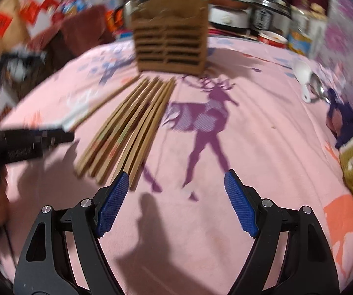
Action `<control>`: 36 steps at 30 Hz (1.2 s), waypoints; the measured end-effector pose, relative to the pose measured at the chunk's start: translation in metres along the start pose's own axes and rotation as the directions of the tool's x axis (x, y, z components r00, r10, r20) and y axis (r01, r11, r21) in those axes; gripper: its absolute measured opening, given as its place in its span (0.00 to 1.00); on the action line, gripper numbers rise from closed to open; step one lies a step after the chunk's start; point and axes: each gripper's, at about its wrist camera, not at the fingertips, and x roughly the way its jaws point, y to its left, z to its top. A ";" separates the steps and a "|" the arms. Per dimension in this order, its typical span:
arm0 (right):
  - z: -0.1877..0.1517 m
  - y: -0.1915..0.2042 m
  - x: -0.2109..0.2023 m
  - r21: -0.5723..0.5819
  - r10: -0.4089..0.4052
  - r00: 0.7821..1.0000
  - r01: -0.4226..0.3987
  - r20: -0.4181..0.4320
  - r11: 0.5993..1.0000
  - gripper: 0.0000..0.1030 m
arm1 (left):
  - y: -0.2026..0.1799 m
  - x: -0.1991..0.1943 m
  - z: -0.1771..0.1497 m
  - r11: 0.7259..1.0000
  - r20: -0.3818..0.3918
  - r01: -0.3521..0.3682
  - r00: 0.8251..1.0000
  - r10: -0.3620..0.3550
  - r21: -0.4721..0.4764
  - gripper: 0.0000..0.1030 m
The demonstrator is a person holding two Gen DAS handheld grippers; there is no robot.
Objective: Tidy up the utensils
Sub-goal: 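Move both tools back down toward the remaining chopsticks, then close the left tool on a chopstick while the right tool grips another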
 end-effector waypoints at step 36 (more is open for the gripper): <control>0.002 -0.004 -0.002 0.003 0.003 1.000 -0.004 0.008 1.000 0.38 | -0.010 -0.002 -0.005 0.999 0.003 0.024 1.000 -0.024 0.049 0.43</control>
